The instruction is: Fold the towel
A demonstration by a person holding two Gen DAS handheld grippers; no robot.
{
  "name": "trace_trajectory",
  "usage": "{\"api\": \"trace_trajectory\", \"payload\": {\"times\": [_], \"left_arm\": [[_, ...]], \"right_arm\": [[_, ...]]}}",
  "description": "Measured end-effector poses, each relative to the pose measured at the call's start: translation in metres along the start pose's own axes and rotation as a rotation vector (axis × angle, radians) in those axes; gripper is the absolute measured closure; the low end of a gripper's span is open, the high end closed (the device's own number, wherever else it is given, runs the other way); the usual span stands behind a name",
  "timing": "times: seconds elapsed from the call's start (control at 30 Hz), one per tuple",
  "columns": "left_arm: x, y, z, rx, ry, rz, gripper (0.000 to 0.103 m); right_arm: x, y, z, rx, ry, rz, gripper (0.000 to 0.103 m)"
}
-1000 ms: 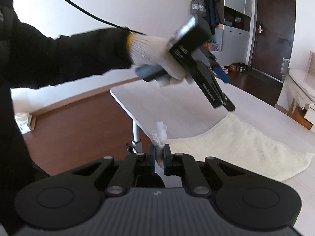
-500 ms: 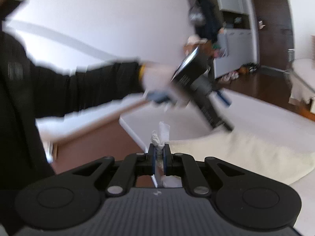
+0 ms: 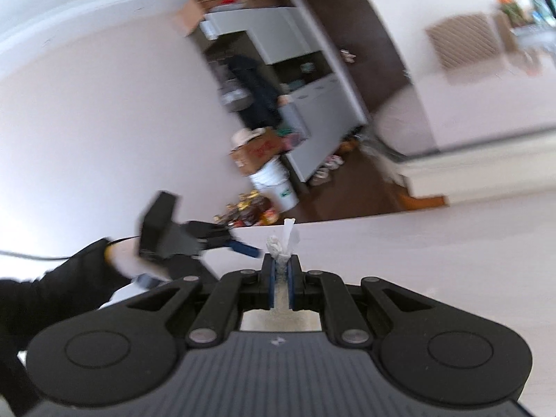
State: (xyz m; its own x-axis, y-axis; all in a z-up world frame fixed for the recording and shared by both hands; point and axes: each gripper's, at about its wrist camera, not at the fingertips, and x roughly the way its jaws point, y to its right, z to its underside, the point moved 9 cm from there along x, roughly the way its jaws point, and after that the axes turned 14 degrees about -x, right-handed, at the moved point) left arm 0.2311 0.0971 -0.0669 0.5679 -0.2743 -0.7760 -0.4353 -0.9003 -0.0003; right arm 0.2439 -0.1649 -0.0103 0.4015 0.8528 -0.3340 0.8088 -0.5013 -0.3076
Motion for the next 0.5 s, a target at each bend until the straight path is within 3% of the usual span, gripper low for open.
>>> {"api": "trace_trajectory", "payload": {"times": [0.33,0.5], "left_arm": [[-0.015,0.008,-0.015,-0.024,0.093,-0.034,0.017],[-0.022,0.027,-0.011,-0.043,0.119,0.018,0.017]], "right_arm": [[0.024,0.066,0.050,0.163,-0.112,0.080,0.094],[0.038,0.077,0.056,0.162,-0.131,0.120,0.077]]}}
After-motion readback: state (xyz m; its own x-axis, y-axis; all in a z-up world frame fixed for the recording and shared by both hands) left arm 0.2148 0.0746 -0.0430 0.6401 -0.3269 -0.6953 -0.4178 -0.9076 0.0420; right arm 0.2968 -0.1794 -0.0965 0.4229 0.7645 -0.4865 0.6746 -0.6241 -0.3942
